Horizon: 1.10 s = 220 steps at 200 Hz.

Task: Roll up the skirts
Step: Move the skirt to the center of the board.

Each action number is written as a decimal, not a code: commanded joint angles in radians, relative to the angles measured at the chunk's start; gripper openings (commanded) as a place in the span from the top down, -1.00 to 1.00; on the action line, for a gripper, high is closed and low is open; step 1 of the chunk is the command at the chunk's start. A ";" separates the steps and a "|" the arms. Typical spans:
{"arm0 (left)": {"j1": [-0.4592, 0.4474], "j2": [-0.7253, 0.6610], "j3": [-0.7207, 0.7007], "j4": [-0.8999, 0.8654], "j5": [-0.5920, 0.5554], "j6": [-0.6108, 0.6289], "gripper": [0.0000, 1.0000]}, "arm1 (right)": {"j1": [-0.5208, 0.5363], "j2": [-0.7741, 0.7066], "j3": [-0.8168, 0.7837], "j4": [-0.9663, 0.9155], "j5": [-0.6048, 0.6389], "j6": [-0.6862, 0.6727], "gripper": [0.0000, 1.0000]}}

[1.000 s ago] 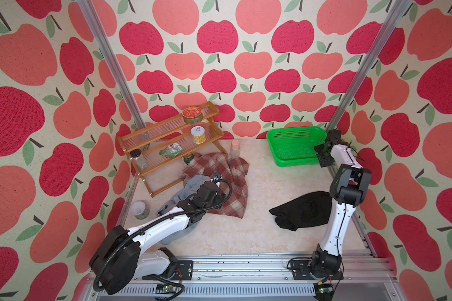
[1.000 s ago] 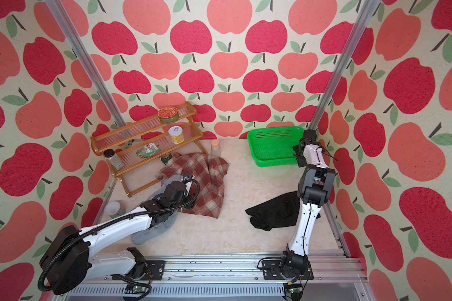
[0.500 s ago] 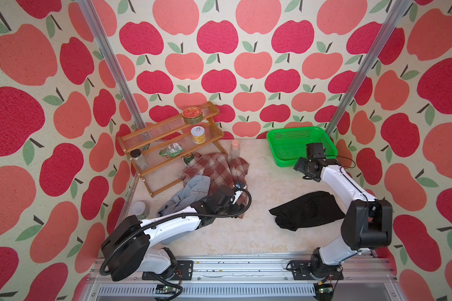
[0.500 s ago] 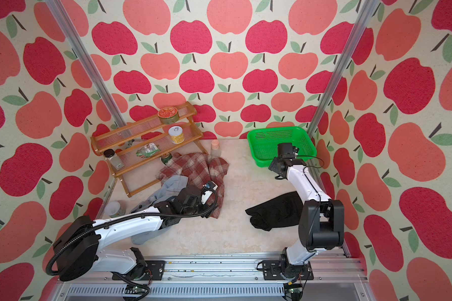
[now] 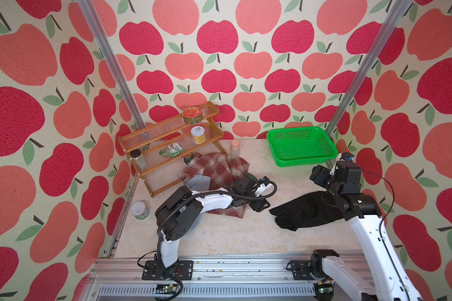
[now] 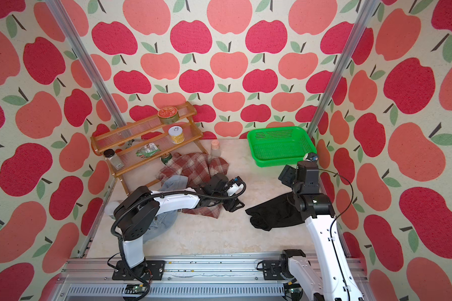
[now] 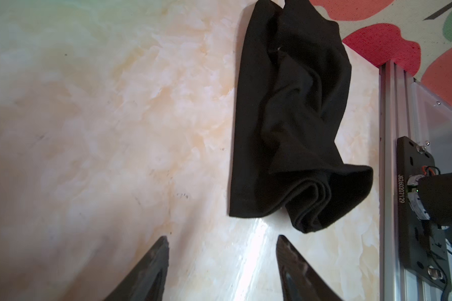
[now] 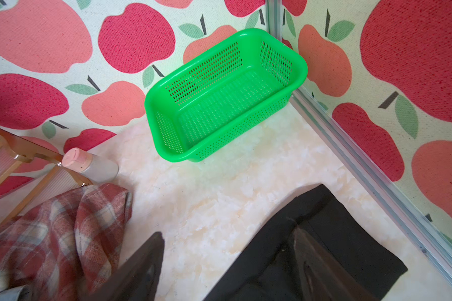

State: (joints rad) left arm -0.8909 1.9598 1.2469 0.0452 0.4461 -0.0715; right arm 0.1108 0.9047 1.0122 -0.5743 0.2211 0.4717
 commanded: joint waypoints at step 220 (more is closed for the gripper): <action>-0.051 0.237 0.194 -0.186 0.051 -0.272 0.79 | -0.096 -0.035 0.010 0.012 -0.174 -0.027 -0.55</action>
State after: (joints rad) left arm -0.9497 2.1845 1.4387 -0.1017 0.5636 -0.3294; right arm 0.0193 0.8871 1.0130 -0.5728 0.0605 0.4603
